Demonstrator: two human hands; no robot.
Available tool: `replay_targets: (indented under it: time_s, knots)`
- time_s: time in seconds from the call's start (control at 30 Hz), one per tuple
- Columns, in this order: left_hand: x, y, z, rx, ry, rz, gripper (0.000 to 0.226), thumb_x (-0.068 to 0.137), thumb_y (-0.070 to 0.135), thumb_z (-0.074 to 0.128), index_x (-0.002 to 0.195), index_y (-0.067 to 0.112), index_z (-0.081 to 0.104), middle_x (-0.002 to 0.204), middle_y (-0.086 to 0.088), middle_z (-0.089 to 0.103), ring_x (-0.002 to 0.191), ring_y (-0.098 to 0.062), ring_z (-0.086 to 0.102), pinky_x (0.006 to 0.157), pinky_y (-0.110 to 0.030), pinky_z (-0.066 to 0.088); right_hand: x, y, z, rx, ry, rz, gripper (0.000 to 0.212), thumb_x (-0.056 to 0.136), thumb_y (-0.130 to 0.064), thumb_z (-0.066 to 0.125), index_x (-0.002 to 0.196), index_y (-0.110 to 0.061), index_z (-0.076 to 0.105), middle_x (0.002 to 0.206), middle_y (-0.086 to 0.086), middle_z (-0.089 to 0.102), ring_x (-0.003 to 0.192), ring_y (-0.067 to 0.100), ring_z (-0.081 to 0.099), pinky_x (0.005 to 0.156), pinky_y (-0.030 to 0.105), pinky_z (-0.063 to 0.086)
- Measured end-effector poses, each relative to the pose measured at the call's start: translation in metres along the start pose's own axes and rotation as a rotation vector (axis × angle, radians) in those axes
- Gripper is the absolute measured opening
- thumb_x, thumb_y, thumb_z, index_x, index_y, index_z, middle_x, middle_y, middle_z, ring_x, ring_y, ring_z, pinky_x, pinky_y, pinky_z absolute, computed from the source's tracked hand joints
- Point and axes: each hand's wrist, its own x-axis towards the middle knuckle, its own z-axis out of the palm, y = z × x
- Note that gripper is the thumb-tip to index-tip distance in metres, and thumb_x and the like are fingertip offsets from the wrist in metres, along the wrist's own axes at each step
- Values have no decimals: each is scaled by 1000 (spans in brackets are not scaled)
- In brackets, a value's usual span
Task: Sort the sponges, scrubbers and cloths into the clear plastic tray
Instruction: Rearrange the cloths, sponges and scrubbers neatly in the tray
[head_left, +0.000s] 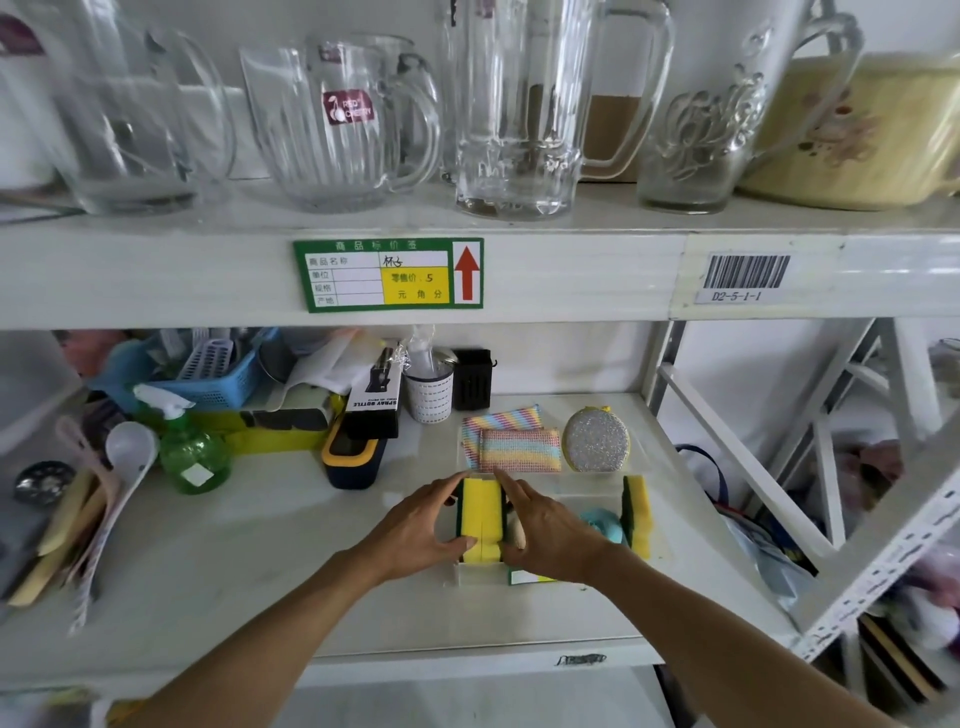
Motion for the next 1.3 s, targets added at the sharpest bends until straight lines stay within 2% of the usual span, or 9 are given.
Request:
replay_targets:
  time_s: [0.23, 0.57, 0.67, 0.77, 0.83, 0.97, 1.07, 1.17, 1.3]
  knots:
    - [4, -5, 5, -17, -49, -89, 93, 74, 63, 63, 149, 34, 17, 147, 1, 41, 131, -10, 42, 105, -30, 41, 5, 5, 7, 91, -44, 53, 98, 81, -39, 65, 153, -18, 2, 146, 9, 42, 110, 29, 58, 95, 39, 50]
    - [7, 2, 4, -9, -44, -117, 89, 75, 60, 66, 148, 34, 21, 136, -2, 50, 122, -12, 48, 99, -30, 45, 17, 8, 7, 99, -67, 73, 96, 81, -33, 65, 153, -15, 4, 139, 14, 47, 111, 31, 56, 93, 37, 48]
    - [7, 4, 5, -4, -50, -115, 91, 77, 60, 65, 149, 33, 16, 141, -3, 46, 128, -14, 46, 101, -31, 43, 18, 9, 7, 88, -72, 76, 96, 81, -34, 64, 153, -15, 3, 139, 16, 48, 114, 33, 56, 96, 41, 49]
    - [6, -1, 5, 27, -53, -106, 99, 73, 67, 61, 151, 33, 9, 150, 2, 36, 134, -14, 41, 105, -34, 42, 13, 13, 4, 53, -52, 48, 94, 84, -37, 63, 154, -12, 4, 142, 15, 47, 120, 31, 55, 98, 39, 47]
    - [4, -3, 2, 29, -21, -73, 99, 72, 70, 61, 149, 33, 12, 147, 7, 37, 130, -9, 42, 102, -33, 44, 7, 20, -3, 54, -37, 21, 89, 88, -39, 60, 154, -12, 7, 142, 13, 48, 120, 27, 56, 97, 36, 47]
    - [7, 6, -8, 52, 252, 77, 63, 82, 64, 50, 131, 25, 40, 114, 13, 50, 104, -1, 51, 86, -22, 45, -6, 43, -23, 33, 99, 22, 57, 94, -30, 50, 146, -12, 34, 129, 11, 59, 109, 24, 63, 92, 38, 53]
    - [23, 25, -12, 160, 430, 219, 37, 89, 43, 51, 114, 16, 53, 102, 5, 58, 94, -7, 55, 77, -24, 49, -10, 61, -38, -150, 205, 117, 37, 93, -22, 48, 129, -13, 54, 119, 11, 64, 99, 30, 66, 83, 39, 55]
    - [39, 53, -6, 286, 406, 296, 22, 88, 27, 59, 107, 18, 59, 103, 3, 62, 98, -15, 57, 80, -28, 47, -13, 69, -45, -371, 117, 212, 32, 92, -23, 48, 120, -13, 60, 120, 9, 65, 106, 29, 62, 94, 36, 45]
    - [50, 91, 10, 482, 237, 360, 19, 89, 23, 53, 102, 15, 63, 104, 0, 65, 104, -20, 52, 90, -36, 43, -12, 69, -35, -692, -72, 219, 32, 92, -22, 50, 121, -9, 57, 122, 12, 62, 115, 31, 54, 104, 41, 33]
